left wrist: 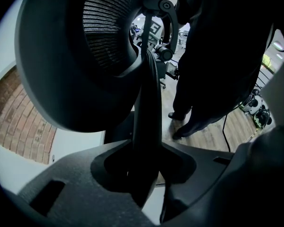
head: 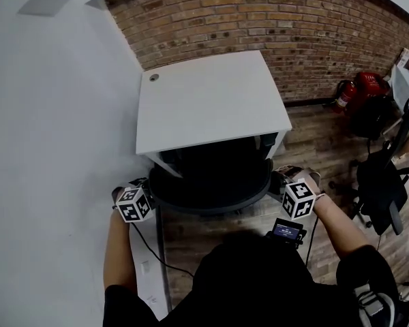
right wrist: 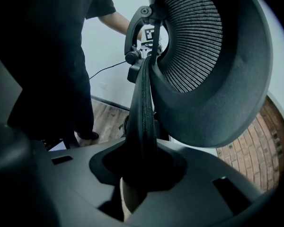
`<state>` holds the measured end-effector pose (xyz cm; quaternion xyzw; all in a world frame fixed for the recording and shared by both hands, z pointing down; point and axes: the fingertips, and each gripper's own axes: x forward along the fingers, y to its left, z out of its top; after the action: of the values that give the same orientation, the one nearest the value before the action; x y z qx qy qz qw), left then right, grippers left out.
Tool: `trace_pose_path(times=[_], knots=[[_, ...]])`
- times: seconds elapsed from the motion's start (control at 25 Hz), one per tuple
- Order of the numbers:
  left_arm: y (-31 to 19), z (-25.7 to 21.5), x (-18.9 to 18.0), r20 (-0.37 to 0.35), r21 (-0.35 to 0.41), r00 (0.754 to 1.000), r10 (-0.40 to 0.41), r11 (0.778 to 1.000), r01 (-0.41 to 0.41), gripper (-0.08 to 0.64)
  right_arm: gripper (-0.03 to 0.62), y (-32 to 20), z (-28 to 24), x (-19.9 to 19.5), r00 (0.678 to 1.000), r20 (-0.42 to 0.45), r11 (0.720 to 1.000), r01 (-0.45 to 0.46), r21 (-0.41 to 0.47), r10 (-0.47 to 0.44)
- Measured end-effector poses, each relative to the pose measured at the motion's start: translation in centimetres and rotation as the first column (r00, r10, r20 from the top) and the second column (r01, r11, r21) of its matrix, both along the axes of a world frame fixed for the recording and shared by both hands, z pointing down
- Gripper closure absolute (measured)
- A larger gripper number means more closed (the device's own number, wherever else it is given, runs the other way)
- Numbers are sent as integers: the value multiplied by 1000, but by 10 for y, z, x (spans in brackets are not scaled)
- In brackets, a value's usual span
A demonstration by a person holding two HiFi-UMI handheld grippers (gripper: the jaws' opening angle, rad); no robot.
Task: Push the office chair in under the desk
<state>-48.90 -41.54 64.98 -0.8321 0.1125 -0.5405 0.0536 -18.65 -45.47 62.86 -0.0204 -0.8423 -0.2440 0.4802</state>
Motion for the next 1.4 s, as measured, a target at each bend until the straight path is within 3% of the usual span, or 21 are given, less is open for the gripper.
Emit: trace_pose_path(times=[0.36, 1.0, 1.4], knots=[[-25, 0, -8, 16, -22, 1000, 7, 1000, -6, 413, 508, -24, -2, -8, 1000, 4, 1000, -1, -1, 1], [-33, 3, -1, -46, -44, 999, 15, 999, -17, 410, 506, -36, -3, -6, 1000, 9, 1000, 15, 5, -15], [-60, 4, -6, -27, -33, 1000, 5, 999, -5, 410, 506, -60, -3, -10, 1000, 7, 1000, 1, 5, -1]])
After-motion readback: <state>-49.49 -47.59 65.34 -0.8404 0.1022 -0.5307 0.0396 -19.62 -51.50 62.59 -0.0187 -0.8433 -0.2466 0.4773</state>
